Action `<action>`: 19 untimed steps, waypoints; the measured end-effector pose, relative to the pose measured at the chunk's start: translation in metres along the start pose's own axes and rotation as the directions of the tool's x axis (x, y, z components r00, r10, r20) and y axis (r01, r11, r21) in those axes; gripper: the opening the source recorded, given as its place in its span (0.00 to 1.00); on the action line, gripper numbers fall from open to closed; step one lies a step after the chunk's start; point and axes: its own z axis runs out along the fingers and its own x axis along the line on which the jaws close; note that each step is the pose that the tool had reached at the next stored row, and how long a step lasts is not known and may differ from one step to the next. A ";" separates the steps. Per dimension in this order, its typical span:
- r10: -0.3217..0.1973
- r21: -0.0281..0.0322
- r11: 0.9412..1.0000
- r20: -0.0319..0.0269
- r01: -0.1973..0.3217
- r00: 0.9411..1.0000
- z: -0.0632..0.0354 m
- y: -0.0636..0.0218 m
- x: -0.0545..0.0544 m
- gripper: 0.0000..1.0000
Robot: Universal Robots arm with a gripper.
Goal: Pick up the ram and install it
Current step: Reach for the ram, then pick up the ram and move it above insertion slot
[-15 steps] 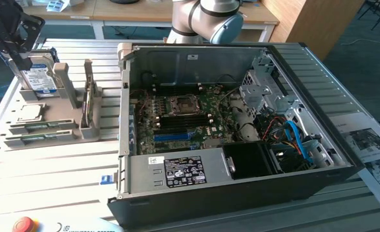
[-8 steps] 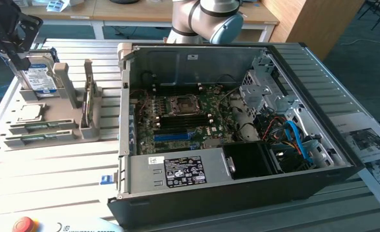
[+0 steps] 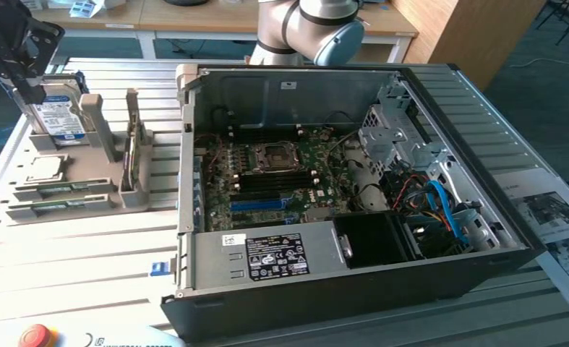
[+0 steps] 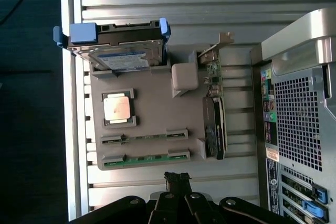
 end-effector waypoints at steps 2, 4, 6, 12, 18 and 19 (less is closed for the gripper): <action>0.000 0.000 1.000 0.000 0.000 1.000 0.0000 0.0000 0.000 0.10; 0.000 0.000 1.000 0.000 0.000 1.000 0.0000 0.0001 0.001 0.10; 0.000 0.000 1.000 0.000 0.000 1.000 -0.0001 -0.0001 0.003 0.10; 0.000 0.000 1.000 0.000 0.000 1.000 -0.0002 -0.0004 0.007 0.10; 0.000 0.000 1.000 0.000 0.000 1.000 -0.0002 -0.0004 0.007 0.10; 0.000 0.000 1.000 0.000 0.000 1.000 -0.0002 -0.0004 0.007 0.10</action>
